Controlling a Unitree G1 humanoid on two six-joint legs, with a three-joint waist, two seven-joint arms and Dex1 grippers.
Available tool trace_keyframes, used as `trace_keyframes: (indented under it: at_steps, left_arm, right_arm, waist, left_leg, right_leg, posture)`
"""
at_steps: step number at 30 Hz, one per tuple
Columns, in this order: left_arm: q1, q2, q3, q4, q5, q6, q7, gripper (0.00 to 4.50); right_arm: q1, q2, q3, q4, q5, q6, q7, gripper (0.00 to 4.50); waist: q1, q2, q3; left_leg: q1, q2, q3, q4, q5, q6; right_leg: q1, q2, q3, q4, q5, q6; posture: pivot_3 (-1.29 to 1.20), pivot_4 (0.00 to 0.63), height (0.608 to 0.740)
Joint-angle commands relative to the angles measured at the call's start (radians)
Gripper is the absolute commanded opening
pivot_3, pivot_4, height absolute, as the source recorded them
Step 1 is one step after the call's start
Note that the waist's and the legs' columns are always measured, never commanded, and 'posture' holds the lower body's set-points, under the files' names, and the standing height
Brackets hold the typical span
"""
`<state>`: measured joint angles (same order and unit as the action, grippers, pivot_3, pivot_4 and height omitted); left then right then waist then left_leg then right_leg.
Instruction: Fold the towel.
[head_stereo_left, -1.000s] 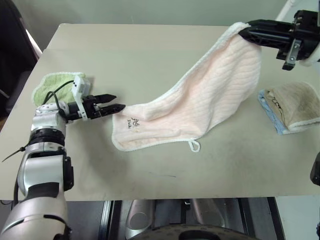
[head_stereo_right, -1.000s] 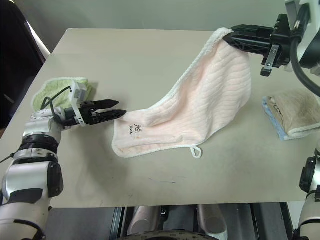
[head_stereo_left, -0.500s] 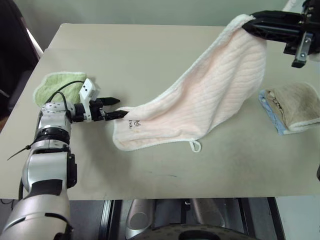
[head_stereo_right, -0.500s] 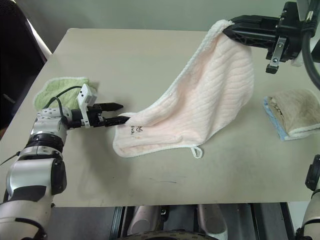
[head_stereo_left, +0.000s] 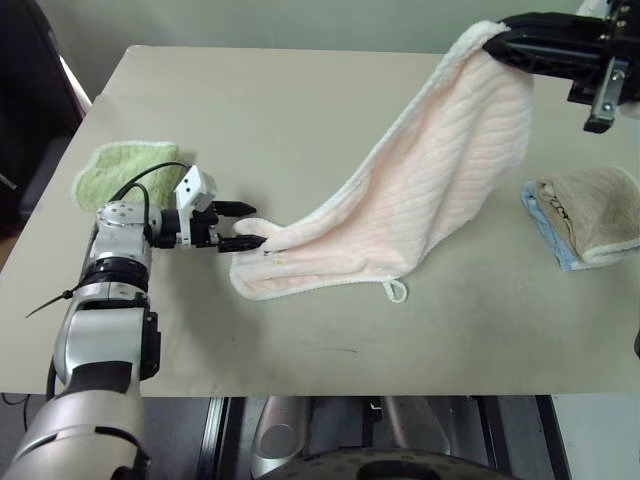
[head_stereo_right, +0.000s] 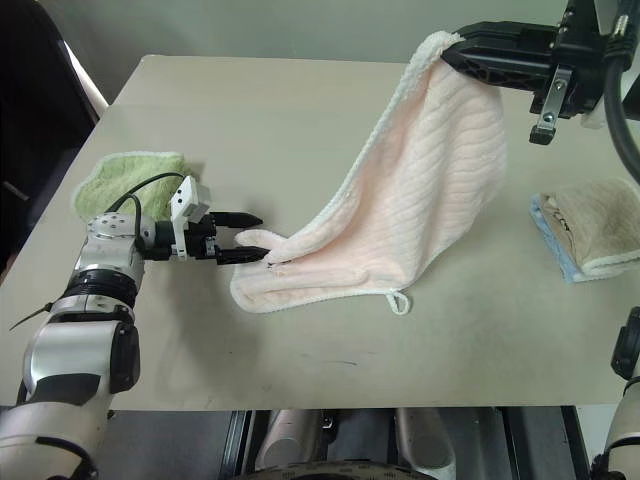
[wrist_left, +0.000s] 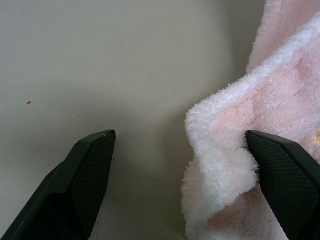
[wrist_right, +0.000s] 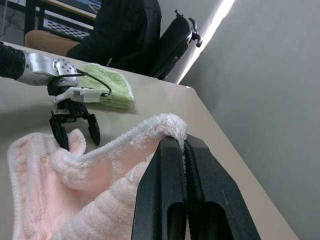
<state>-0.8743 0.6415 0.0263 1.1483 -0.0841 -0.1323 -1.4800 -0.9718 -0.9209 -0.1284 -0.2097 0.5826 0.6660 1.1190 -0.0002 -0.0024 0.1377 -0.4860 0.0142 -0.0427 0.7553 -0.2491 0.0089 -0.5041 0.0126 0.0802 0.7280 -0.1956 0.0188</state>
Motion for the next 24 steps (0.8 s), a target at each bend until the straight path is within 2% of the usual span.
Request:
trace_keyframes:
  at_steps: [1, 4, 5, 15, 24]
  left_arm:
    - [0.002, -0.018, -0.005, 0.005, -0.001, 0.024, -0.036, 4.50]
    - [-0.006, -0.017, 0.009, -0.002, -0.021, 0.057, -0.064, 3.95]
    - [-0.008, -0.017, 0.013, -0.004, -0.027, 0.066, -0.071, 3.65]
    - [-0.010, -0.001, 0.026, -0.023, -0.051, 0.105, -0.124, 0.16]
    - [-0.024, -0.010, 0.064, -0.023, -0.079, 0.129, -0.053, 0.07]
  right_arm:
    - [-0.012, -0.021, -0.016, -0.021, -0.003, -0.022, -0.010, 0.03]
    - [-0.009, -0.022, -0.016, -0.022, -0.005, -0.025, -0.011, 0.00]
    - [-0.009, -0.022, -0.015, -0.022, -0.006, -0.026, -0.012, 0.00]
    - [0.008, -0.026, -0.014, -0.029, -0.015, -0.035, -0.015, 0.00]
    - [0.021, -0.028, -0.016, -0.028, -0.020, -0.039, -0.014, 0.00]
  waist:
    - [0.000, 0.000, 0.000]
    - [0.000, 0.000, 0.000]
    - [0.000, 0.000, 0.000]
    - [0.000, 0.000, 0.000]
    - [0.000, 0.000, 0.000]
  left_leg:
    - [0.000, 0.000, 0.000, 0.000, 0.000, 0.000]
    - [0.000, -0.001, 0.000, 0.001, 0.000, 0.000]
    - [0.000, -0.001, 0.000, 0.001, 0.000, 0.000]
    - [-0.003, -0.001, 0.000, 0.002, 0.000, 0.000]
    - [-0.003, -0.001, 0.000, 0.003, 0.000, 0.000]
  right_leg:
    - [0.000, 0.000, 0.000, 0.001, 0.000, 0.000]
    - [-0.001, -0.001, 0.000, 0.002, -0.001, 0.001]
    - [-0.001, 0.000, 0.000, 0.002, -0.001, 0.001]
    - [-0.004, -0.001, 0.000, 0.004, -0.001, 0.001]
    - [-0.004, 0.000, 0.000, 0.004, -0.001, 0.001]
  posture:
    - [0.00, 0.150, 0.697]
    - [0.00, 0.150, 0.697]
    - [0.00, 0.150, 0.697]
    - [0.00, 0.150, 0.697]
    - [0.00, 0.150, 0.697]
